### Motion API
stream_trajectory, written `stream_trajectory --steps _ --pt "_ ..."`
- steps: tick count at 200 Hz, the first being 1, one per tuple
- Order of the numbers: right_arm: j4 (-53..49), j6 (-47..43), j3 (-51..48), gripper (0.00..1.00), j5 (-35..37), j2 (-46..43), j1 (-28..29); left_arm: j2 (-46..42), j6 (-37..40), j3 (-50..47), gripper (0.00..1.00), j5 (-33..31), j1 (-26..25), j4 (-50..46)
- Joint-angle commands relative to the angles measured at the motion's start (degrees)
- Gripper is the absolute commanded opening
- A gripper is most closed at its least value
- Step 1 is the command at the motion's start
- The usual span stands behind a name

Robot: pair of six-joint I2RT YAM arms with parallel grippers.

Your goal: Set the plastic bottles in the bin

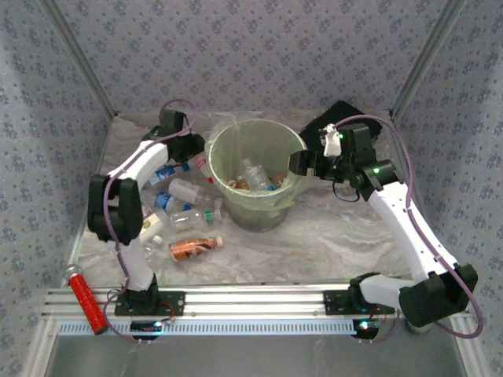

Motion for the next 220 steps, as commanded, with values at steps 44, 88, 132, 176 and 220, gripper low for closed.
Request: stream_trajectory --steps 44,88,132,176,220 --pt "-0.9 -0.7 0.9 0.95 1.2 -0.5 0.5 -20.6 3.7 0.5 0.53 -6.0 1.3 -4.3" --pt "-0.8 -0.4 0.8 0.95 2.1 -1.4 0.5 -30.6 6.9 4.6 0.55 -5.7 -5.2 -5.2" --pt "-0.9 -0.1 0.5 0.95 2.6 -1.7 0.5 -31.2 11.1 9.5 0.55 -8.7 -16.1 -5.6" --pt "-1.0 0.1 0.6 0.95 3.0 -1.8 0.7 -22.4 16.1 17.7 0.53 -6.4 -26.3 -9.6" --pt "-1.4 -0.1 0.6 0.95 3.3 -1.8 0.8 -10.3 18.4 24.6 0.51 -1.7 -30.6 -18.3"
